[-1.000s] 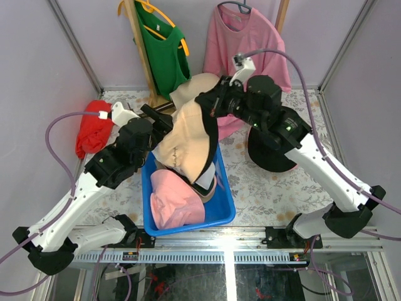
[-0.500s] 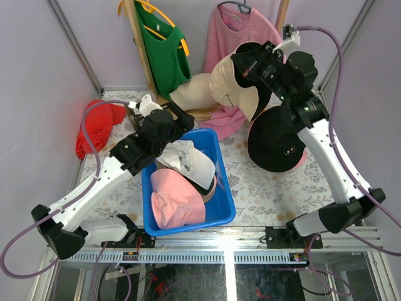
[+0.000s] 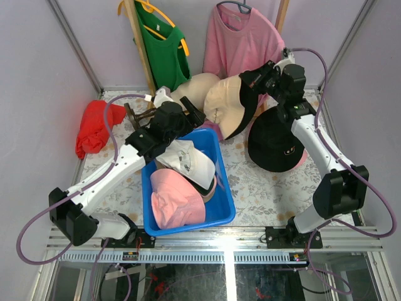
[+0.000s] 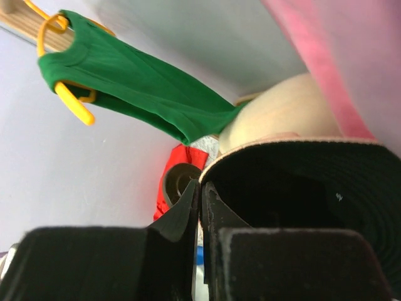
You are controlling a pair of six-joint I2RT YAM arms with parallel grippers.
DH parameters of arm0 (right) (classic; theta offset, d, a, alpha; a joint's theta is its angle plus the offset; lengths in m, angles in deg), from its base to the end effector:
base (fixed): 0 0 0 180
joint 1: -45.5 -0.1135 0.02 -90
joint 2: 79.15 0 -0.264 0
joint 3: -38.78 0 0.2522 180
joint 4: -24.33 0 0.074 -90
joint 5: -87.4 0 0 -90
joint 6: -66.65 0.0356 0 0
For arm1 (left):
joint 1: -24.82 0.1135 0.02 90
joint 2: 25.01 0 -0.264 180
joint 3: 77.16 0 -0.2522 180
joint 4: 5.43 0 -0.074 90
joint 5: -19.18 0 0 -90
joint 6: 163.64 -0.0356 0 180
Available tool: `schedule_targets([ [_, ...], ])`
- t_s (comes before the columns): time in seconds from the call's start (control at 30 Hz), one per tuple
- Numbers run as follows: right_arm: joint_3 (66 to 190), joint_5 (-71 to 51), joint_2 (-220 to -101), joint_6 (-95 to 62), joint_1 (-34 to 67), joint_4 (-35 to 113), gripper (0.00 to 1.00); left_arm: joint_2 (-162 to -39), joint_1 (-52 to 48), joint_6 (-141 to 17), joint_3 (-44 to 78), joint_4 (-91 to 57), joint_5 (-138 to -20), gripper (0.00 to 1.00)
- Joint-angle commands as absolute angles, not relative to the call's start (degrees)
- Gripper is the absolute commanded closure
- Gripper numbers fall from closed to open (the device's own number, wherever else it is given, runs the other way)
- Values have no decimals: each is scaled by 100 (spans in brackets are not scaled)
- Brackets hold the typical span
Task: Stack the hats
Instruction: Pick up the hat from the bin, then stack the hat on the hat.
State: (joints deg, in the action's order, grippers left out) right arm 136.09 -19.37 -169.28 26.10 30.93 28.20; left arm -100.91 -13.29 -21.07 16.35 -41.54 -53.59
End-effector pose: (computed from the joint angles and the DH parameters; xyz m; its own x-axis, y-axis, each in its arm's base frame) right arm 0.3640 0.1052 0.4153 -0.3585 0.6585 -0.6617 -0.3803 0.5443 0.7477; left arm 0.2434 -0.1775 0.3694 -0.5071 -0.5662 -0.6498 -0.0387 0.7682 -0.6391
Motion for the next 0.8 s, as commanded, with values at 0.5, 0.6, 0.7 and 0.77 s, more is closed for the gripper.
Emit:
schedule_targets([
  [0.5, 11982, -2537, -14302, 3010, 4326, 2962, 100, -11383, -1427, -1976, 689, -3236, -6609, 23],
  [0.6, 11684, -2464, -14004, 2984, 4440, 3111, 100, -11543, -1508, -1985, 581, -3237, -6648, 22],
  [0.7, 11390, -2531, -13705, 3036, 4684, 3196, 100, -11630, -1550, -1993, 512, -3245, -6655, 22],
  [0.77, 11234, -2578, -13557, 3115, 4872, 3250, 100, -11649, -1557, -2001, 470, -3261, -6629, 22],
])
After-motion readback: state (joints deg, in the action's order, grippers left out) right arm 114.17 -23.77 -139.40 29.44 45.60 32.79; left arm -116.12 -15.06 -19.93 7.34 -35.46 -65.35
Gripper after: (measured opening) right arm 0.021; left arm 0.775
